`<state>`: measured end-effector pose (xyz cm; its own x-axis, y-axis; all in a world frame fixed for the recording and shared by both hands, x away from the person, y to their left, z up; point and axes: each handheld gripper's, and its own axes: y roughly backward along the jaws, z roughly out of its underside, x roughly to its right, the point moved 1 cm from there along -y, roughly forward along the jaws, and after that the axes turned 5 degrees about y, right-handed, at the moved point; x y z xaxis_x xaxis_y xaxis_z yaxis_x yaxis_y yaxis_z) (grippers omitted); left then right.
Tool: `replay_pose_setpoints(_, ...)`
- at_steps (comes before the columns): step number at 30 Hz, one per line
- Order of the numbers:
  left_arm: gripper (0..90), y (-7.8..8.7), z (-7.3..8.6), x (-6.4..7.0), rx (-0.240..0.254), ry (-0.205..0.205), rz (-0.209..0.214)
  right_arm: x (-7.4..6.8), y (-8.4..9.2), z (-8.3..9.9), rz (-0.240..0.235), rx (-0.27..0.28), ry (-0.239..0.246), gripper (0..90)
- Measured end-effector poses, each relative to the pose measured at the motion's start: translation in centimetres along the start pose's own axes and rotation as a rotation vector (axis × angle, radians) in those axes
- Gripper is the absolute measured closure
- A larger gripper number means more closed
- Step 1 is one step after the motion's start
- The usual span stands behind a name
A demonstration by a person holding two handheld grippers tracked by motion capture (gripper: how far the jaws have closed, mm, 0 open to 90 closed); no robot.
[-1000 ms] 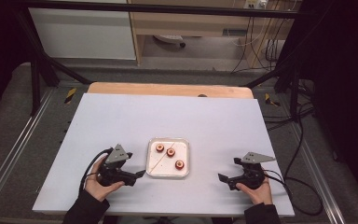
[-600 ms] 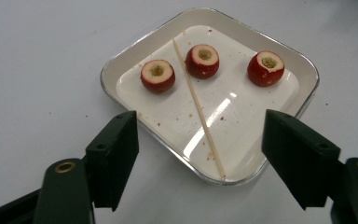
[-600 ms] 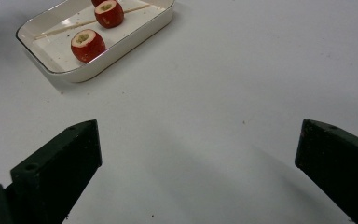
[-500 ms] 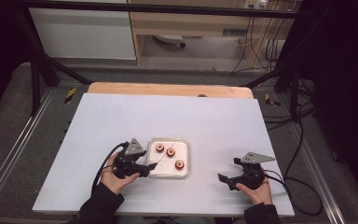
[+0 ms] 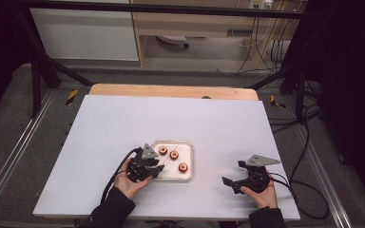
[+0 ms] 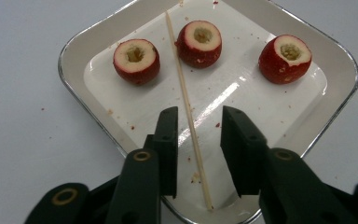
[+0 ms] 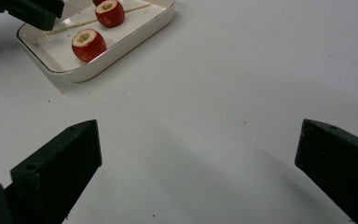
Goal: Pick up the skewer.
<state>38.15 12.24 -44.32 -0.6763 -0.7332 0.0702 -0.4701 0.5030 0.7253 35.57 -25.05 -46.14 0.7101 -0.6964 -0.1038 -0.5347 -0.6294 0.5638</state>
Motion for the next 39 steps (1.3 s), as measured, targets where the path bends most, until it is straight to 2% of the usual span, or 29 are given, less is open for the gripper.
replay_pose_setpoints(7, 78.5, -0.3, 0.4, 0.0, 0.006, 0.048, -0.016, 0.0, 0.0, 0.0, 0.0, -0.001, -0.002, 0.9)
replay_pose_setpoints(14, 81.8, -0.6, 0.7, 0.1, 0.017, 0.051, -0.037, 0.0, 0.0, 0.0, -0.001, -0.003, -0.001, 0.9)
replay_pose_setpoints(24, 87.1, -0.6, 0.9, 0.3, 0.037, 0.095, -0.061, 0.0, -0.1, 0.0, -0.002, -0.005, 0.003, 0.9)
replay_pose_setpoints(33, 88.6, -0.6, 1.1, 0.3, 0.056, 0.135, -0.055, 0.0, -0.1, 0.0, -0.003, -0.005, -0.001, 0.9)
replay_pose_setpoints(39, 88.7, -0.5, 1.2, 0.1, 0.066, 0.143, -0.044, 0.0, -0.1, 0.0, -0.003, -0.004, 0.003, 0.9)
